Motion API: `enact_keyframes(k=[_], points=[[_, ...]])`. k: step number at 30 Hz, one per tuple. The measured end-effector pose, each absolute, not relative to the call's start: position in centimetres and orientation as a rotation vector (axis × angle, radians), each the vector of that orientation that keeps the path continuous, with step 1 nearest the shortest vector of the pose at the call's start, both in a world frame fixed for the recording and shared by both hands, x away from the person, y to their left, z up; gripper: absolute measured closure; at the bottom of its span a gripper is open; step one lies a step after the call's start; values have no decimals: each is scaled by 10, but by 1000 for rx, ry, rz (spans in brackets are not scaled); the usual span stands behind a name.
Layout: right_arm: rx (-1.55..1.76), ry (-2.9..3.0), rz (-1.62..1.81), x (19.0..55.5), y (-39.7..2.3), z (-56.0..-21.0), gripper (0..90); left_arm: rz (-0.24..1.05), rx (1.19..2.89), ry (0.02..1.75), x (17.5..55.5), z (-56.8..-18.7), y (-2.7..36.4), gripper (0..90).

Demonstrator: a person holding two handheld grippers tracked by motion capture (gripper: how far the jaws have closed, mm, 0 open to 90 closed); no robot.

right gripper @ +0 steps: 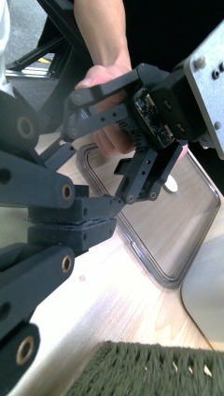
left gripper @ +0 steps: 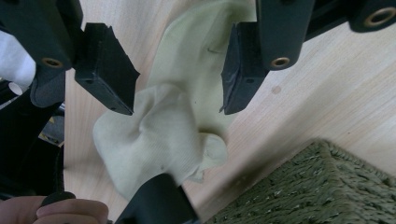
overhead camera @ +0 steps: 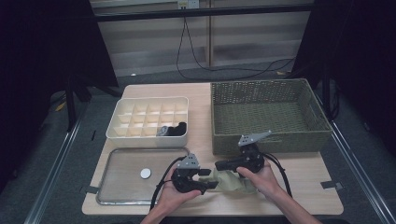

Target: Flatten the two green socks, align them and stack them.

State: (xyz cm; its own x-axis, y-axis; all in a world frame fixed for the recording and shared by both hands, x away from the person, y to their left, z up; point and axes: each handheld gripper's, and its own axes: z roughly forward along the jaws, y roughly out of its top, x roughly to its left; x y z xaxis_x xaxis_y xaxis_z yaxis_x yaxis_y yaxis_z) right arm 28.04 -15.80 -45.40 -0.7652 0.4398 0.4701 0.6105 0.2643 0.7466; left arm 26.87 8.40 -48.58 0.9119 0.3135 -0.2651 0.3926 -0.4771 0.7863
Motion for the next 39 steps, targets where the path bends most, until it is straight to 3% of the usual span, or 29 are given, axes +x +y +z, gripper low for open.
enact_keyframes(k=[3,8,11,14,20,31,39], points=[[-986,-2358,-1513,282,-154,-454,895,-111,2111,491,269,-487,83,512],[-985,-2372,-1500,281,-151,-457,893,-135,2124,452,266,-485,84,766],[-992,-2371,-1499,281,-153,-457,877,-148,2122,447,265,-483,86,823],[-989,-2380,-1507,280,-156,-456,787,-148,2139,456,265,-483,90,838],[-1053,-2378,-1549,277,-180,-450,732,-136,2140,505,270,-483,107,837],[-1199,-2500,-1375,278,-204,-473,546,-144,2153,552,271,-485,116,820],[-1260,-2558,-1282,282,-206,-488,677,-135,2173,569,271,-486,121,807]])
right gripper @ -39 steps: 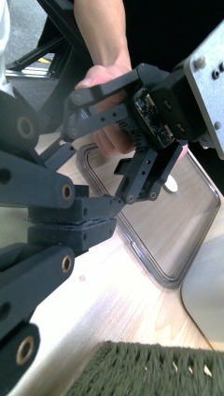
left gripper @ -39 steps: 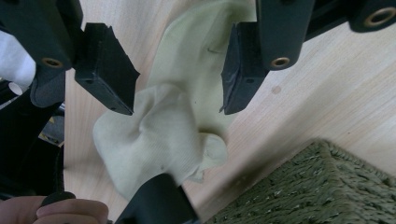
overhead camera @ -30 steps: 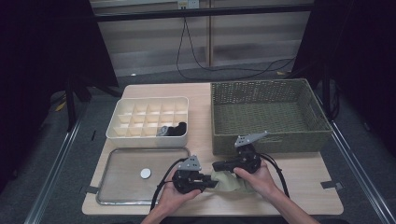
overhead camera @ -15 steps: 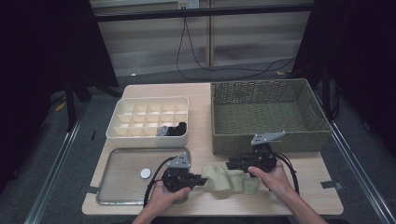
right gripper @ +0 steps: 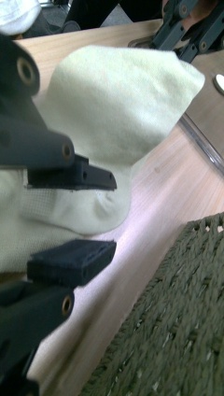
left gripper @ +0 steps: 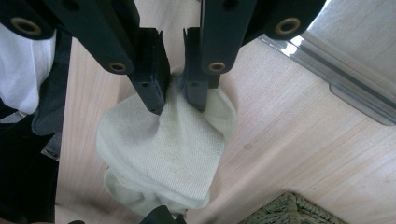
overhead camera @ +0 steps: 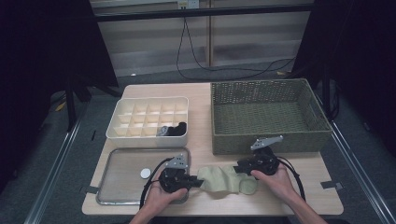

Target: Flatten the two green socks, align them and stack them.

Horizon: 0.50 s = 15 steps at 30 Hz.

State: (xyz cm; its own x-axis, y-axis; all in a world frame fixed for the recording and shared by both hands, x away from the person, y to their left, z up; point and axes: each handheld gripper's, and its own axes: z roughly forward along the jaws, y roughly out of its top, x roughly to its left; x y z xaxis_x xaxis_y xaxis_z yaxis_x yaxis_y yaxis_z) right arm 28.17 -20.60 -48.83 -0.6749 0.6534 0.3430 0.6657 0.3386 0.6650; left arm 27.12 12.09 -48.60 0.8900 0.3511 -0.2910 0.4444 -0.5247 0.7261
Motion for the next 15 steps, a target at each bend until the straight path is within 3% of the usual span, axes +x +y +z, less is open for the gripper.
enact_keyframes(k=[7,15], points=[[-1278,-2528,-1311,277,-212,-482,730,-132,2184,568,271,-487,121,803],[-1248,-2587,-1212,278,-204,-496,694,-120,2192,575,271,-487,121,797]])
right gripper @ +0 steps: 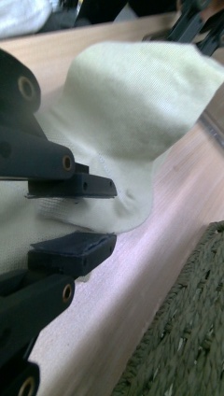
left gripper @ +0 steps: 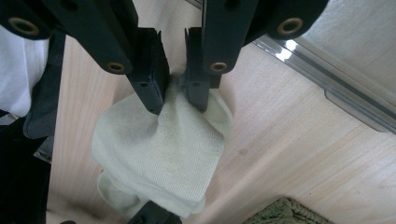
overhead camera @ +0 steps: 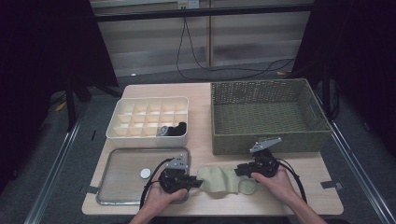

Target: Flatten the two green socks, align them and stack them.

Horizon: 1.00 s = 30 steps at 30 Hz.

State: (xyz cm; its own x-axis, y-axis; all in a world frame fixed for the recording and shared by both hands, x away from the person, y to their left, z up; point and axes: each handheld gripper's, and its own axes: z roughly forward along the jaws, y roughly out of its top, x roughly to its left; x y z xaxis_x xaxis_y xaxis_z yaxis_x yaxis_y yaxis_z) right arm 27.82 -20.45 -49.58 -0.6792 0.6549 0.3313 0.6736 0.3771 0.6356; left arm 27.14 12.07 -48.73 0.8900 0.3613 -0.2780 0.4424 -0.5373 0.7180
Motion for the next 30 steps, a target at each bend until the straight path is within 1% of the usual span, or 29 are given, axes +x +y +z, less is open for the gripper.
enact_keyframes(k=[2,5,7,22,30], points=[[-1241,-2606,-1205,277,-202,-498,722,-121,2189,579,272,-488,121,797],[-1266,-2617,-1194,277,-201,-499,844,-118,2187,577,272,-487,121,799],[-1257,-2594,-1204,278,-203,-499,900,-121,2176,580,272,-487,122,800],[-1335,-2435,-1434,274,-232,-471,900,-131,2130,584,277,-480,126,823],[-1412,-2422,-1435,278,-247,-475,900,-106,2168,598,286,-482,122,828]])
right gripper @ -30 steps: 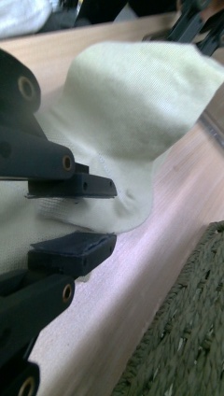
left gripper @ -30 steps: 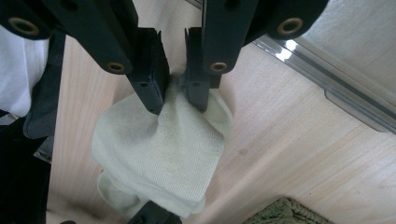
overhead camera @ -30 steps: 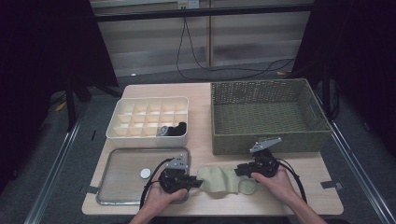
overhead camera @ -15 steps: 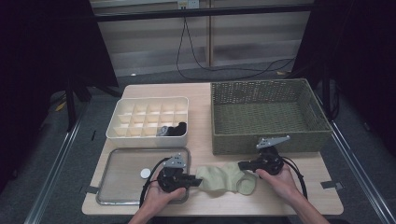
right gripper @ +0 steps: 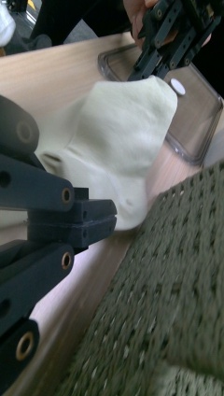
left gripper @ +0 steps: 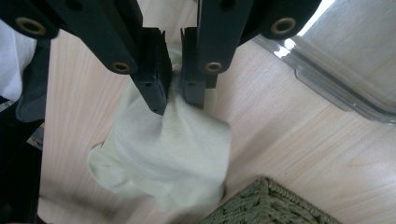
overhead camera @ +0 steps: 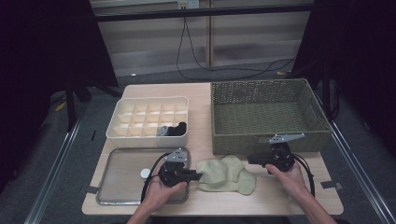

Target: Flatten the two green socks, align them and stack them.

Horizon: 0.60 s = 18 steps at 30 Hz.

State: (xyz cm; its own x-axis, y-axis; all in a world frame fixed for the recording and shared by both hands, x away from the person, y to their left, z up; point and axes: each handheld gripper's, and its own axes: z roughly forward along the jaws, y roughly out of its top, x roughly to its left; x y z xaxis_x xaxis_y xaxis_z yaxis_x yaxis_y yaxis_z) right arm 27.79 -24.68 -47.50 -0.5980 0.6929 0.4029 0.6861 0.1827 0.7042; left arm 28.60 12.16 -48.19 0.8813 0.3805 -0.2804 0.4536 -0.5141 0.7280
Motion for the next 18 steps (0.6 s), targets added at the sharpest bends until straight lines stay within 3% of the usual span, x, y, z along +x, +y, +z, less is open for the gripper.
enact_keyframes(k=[4,6,14,18], points=[[1404,2430,1422,280,-244,-480,900,-119,2173,612,288,-485,123,808],[1371,2453,1422,280,-238,-481,900,-118,2177,623,288,-486,122,750],[1324,2504,1374,289,-221,-489,705,-96,2161,633,289,-483,128,677],[1322,2502,1368,290,-219,-491,668,-79,2132,658,290,-480,134,653]])
